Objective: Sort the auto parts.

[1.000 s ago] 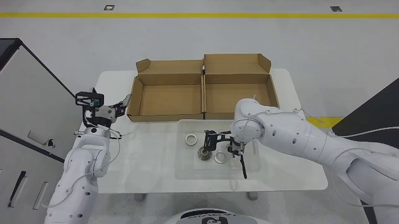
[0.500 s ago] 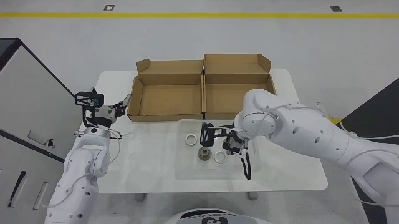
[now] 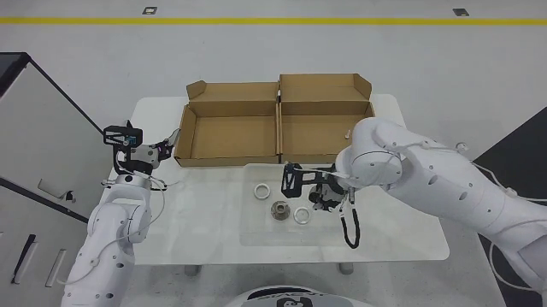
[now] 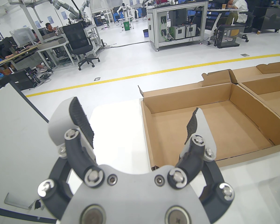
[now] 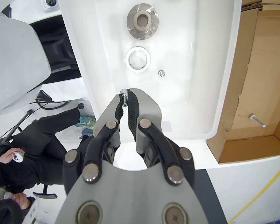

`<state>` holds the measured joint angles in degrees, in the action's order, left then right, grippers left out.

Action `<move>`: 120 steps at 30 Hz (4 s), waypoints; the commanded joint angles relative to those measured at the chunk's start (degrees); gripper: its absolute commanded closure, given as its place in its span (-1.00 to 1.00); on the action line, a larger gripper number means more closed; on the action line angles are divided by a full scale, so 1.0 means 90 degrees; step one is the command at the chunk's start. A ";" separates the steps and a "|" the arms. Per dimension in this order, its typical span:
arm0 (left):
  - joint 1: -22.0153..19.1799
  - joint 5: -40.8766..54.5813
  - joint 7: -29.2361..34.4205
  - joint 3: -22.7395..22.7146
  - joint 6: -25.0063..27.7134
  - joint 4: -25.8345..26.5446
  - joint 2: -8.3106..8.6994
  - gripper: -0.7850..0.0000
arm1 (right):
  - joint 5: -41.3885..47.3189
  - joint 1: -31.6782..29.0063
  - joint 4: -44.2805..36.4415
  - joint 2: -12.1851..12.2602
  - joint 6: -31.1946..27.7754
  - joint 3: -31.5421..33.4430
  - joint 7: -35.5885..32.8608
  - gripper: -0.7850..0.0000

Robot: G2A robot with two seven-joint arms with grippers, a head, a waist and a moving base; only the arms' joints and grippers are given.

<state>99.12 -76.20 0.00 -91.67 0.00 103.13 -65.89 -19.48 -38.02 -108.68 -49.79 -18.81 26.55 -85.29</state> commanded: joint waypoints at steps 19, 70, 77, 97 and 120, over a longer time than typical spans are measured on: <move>0.0000 0.0000 0.0000 0.0000 0.0000 0.0000 0.0000 -1.00 | 0.5809 -0.1308 0.1471 0.0881 -0.1929 0.2453 0.1906 1.00; 0.0000 0.0000 0.0000 0.0000 0.0000 0.0000 0.0000 -1.00 | 1.0462 -0.0407 0.0345 -0.0628 -0.2278 0.2485 0.2273 1.00; 0.0000 0.0000 0.0000 0.0000 0.0000 0.0000 0.0000 -1.00 | 0.9253 -0.0418 0.0369 -0.0723 -0.1842 0.2598 0.3009 1.00; 0.0000 0.0000 0.0000 0.0000 0.0000 0.0000 0.0000 -1.00 | 1.1596 -0.1296 0.0088 -0.1086 -0.1861 0.3179 0.2207 1.00; 0.0000 0.0000 0.0000 0.0000 0.0000 0.0000 0.0000 -1.00 | 0.9624 -0.1510 -0.0057 -0.1329 -0.1182 0.3633 0.2742 1.00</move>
<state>99.12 -76.20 0.00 -91.67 0.00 103.13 -65.89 64.91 -51.28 -108.81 -61.57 -29.22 59.46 -60.61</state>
